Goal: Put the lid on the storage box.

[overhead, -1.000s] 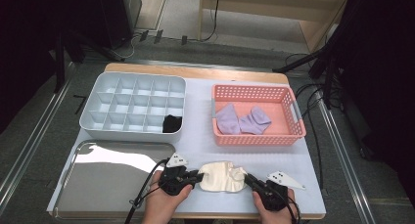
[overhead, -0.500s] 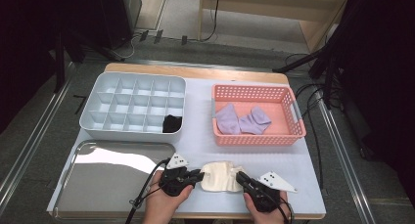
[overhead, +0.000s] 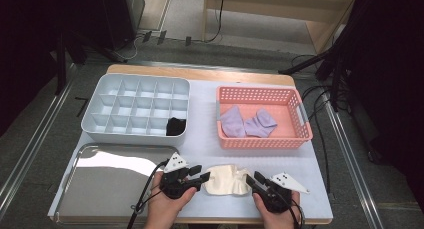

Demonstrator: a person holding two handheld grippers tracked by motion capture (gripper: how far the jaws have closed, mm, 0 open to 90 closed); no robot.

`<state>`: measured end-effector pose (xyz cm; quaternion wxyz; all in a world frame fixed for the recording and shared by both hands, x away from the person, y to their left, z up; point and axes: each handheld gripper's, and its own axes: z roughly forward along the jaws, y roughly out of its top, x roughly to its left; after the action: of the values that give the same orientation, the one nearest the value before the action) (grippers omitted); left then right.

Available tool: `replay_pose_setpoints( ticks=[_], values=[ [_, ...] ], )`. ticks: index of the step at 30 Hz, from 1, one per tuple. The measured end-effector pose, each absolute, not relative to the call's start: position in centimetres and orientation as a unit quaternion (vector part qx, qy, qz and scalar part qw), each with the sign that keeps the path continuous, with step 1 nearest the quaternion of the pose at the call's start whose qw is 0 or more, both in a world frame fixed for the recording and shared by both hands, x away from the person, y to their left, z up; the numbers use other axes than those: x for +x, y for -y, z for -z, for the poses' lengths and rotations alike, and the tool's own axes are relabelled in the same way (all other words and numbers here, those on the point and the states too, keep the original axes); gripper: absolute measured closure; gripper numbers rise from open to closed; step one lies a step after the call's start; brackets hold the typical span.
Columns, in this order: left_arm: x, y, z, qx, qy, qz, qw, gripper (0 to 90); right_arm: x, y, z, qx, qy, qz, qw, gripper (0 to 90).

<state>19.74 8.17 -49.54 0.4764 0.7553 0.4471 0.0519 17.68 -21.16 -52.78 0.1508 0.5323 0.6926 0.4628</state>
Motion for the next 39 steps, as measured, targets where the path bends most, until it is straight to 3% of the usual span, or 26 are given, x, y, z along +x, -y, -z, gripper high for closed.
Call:
replay_pose_setpoints(
  ticks=[2, 5, 6, 8, 11, 13, 20, 33, 39],
  values=[
    [19.7, -7.7, 49.5, 0.76, -0.437, -0.05, 0.479, 63.2, 18.0, 20.9, 53.2, 0.534, -0.705, -0.449, 0.126, 60.9],
    [19.7, -6.8, 49.6, 0.773, -0.423, -0.048, 0.47, 69.5, 17.3, 20.7, 52.4, 0.529, -0.687, -0.464, 0.181, 64.0],
    [19.7, -6.6, 49.7, 0.775, -0.42, -0.047, 0.47, 72.3, 16.8, 20.3, 51.1, 0.504, -0.677, -0.491, 0.215, 76.4],
    [19.9, -6.2, 49.8, 0.78, -0.42, -0.047, 0.463, 73.7, 16.8, 20.0, 50.6, 0.491, -0.684, -0.495, 0.215, 79.8],
    [20.5, -5.8, 50.1, 0.789, -0.426, -0.035, 0.442, 80.9, 17.8, 17.7, 50.5, 0.474, -0.721, -0.477, 0.167, 89.7],
    [20.7, -5.7, 50.5, 0.791, -0.431, -0.037, 0.432, 82.7, 18.5, 16.3, 51.2, 0.472, -0.734, -0.466, 0.146, 89.8],
    [21.1, -5.4, 51.3, 0.799, -0.439, -0.032, 0.41, 83.1, 20.4, 14.5, 52.6, 0.485, -0.753, -0.424, 0.135, 89.8],
    [21.1, -5.6, 51.2, 0.799, -0.438, -0.024, 0.411, 82.1, 15.9, 16.2, 51.9, 0.409, -0.808, -0.412, 0.099, 87.5],
    [20.8, -5.6, 50.7, 0.792, -0.432, -0.037, 0.43, 76.0, 15.8, 19.7, 51.4, 0.46, -0.757, -0.443, 0.138, 73.3]
  ],
)
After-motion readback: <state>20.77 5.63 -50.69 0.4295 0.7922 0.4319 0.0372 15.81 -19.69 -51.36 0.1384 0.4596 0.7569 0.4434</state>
